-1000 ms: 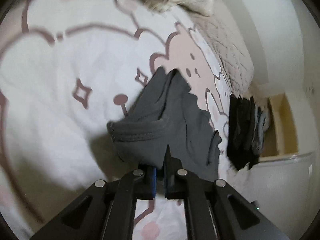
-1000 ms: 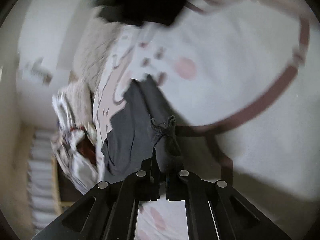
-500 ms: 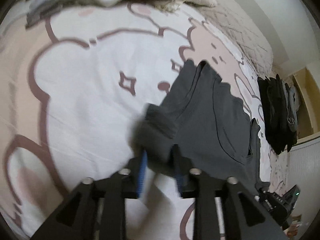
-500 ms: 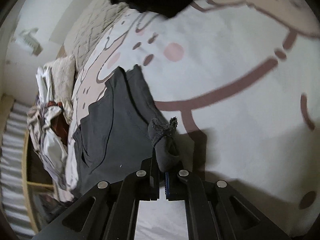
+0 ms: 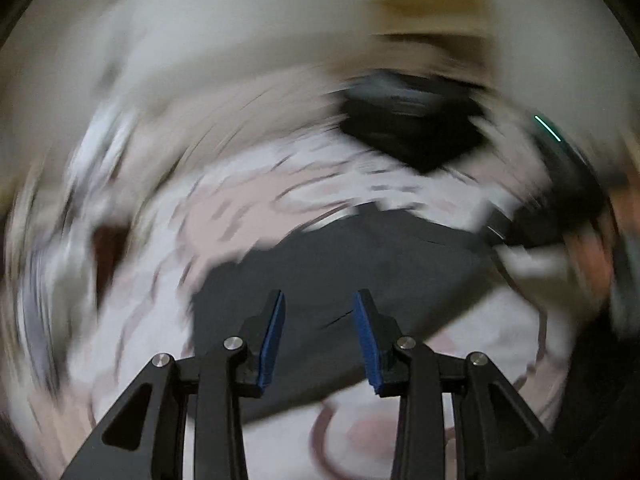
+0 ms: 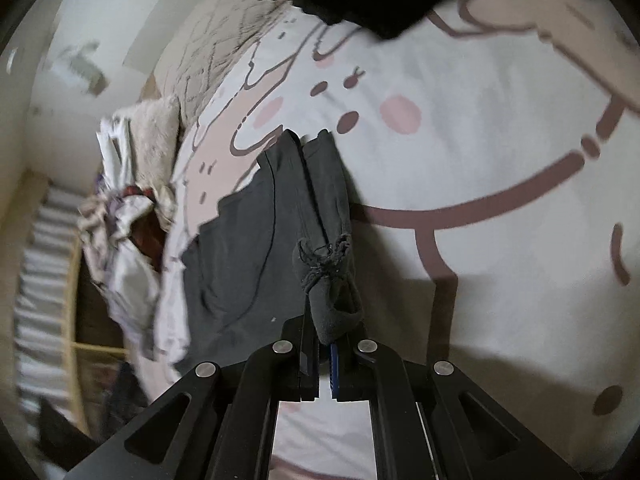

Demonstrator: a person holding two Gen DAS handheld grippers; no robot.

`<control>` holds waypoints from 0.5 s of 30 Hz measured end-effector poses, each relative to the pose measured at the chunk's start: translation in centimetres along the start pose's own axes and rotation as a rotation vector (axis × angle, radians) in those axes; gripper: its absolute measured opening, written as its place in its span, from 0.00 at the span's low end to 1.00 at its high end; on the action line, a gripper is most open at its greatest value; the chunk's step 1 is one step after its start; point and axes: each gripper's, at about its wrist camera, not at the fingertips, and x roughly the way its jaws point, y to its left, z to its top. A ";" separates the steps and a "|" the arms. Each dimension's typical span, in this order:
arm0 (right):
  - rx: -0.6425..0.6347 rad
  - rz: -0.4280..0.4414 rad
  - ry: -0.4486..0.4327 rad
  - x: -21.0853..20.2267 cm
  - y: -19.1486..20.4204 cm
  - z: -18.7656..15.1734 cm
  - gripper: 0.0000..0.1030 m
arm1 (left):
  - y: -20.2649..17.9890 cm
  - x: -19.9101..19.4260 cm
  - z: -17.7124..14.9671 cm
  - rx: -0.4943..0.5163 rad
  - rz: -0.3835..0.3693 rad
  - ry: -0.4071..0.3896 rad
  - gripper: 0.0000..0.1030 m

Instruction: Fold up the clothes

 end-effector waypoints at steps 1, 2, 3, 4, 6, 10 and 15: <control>0.028 0.032 0.019 0.0 -0.2 0.3 0.04 | -2.4 0.6 0.3 0.113 -0.014 -0.024 0.34; 0.055 0.063 0.037 0.0 -0.5 0.5 0.04 | -4.0 1.3 0.5 0.191 -0.024 -0.035 0.34; 0.075 0.084 0.050 0.0 -0.7 0.7 0.04 | -5.4 2.1 0.7 0.256 -0.028 -0.042 0.34; 0.100 0.106 0.065 0.1 -0.9 0.9 0.04 | -6.6 2.9 0.9 0.310 -0.029 -0.047 0.34; 0.149 0.149 0.095 0.2 -1.4 1.3 0.04 | -8.3 4.6 1.4 0.385 -0.027 -0.050 0.34; 0.195 0.204 0.136 0.4 -1.8 1.6 0.04 | -10.2 7.2 2.2 0.467 -0.025 -0.042 0.34; 0.226 0.257 0.180 0.7 -1.9 1.9 0.04 | -12.0 8.5 2.3 0.568 -0.022 -0.058 0.34</control>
